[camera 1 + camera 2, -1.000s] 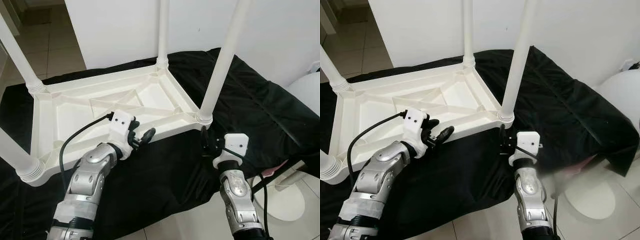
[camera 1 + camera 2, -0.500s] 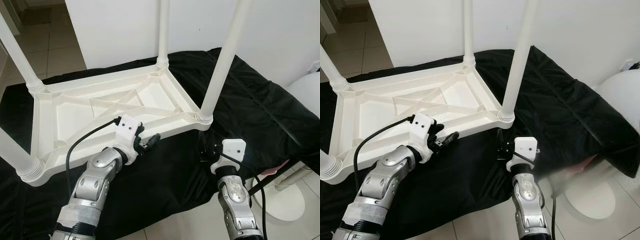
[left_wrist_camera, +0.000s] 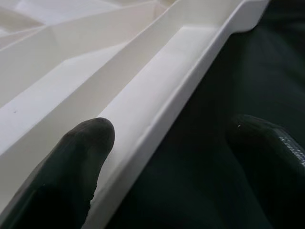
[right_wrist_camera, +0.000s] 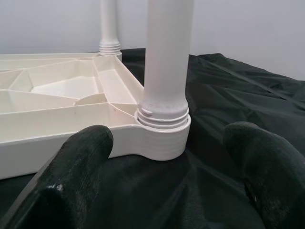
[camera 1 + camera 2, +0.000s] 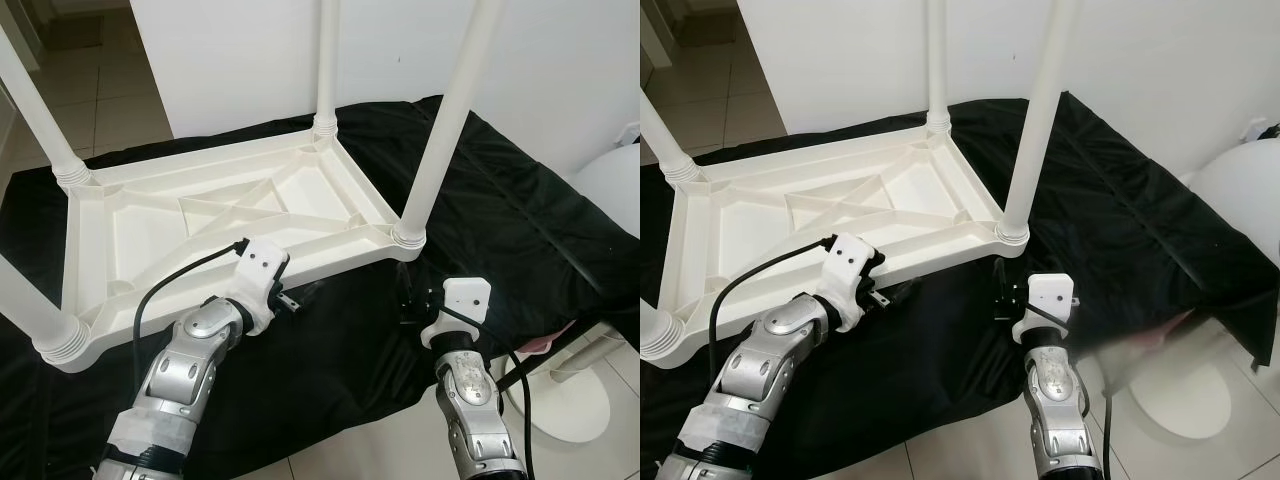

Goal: Building children table

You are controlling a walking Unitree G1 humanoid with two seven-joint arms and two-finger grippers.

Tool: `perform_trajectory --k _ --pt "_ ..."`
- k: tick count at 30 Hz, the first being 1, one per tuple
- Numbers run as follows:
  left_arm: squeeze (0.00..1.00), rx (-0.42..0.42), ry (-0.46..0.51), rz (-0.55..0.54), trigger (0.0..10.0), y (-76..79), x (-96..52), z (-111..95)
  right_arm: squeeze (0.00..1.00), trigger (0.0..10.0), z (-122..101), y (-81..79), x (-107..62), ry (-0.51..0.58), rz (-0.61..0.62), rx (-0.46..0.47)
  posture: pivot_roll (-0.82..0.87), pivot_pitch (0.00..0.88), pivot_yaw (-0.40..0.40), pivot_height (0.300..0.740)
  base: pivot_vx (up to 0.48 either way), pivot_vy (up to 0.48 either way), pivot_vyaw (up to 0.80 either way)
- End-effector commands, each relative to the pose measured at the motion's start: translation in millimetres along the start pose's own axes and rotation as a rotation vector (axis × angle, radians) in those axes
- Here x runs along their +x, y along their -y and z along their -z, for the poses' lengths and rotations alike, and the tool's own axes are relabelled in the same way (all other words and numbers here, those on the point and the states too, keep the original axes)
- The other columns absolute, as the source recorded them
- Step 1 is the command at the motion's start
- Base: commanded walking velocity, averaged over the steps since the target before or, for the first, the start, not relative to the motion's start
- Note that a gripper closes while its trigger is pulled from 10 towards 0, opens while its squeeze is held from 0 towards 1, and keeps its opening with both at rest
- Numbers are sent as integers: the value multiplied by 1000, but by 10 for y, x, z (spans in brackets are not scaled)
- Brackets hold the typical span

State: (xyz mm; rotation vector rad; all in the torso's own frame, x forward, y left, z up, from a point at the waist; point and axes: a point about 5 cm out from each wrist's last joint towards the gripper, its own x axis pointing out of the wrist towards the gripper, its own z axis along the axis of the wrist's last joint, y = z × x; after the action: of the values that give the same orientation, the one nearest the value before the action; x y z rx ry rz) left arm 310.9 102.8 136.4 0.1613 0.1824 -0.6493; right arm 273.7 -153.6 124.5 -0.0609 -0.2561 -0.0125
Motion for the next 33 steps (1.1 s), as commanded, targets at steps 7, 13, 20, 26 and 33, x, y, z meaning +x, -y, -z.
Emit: perform_trajectory --k 7,13,20,26,33 --pt "0 -25 -132 -203 10000 -209 16 219 0 10000 -3 -17 5 -5 1 2 -67 75 30 740 0 0 0" --pt "0 -18 -158 -259 10000 -323 55 197 0 10000 -11 -24 24 -5 2 1 -71 78 29 740 0 0 0" --pt "0 -13 -167 -240 0 -304 57 211 0 10000 -9 -9 15 -8 8 -6 -75 80 32 740 0 0 0" --pt "0 -11 -184 -207 0 -254 53 249 0 10000 -4 0 17 -10 10 -10 -73 79 31 740 0 0 0" --pt "0 21 -237 -118 0 -182 1 319 0 10000 -5 -5 44 -10 5 -14 -66 80 26 740 0 0 0"
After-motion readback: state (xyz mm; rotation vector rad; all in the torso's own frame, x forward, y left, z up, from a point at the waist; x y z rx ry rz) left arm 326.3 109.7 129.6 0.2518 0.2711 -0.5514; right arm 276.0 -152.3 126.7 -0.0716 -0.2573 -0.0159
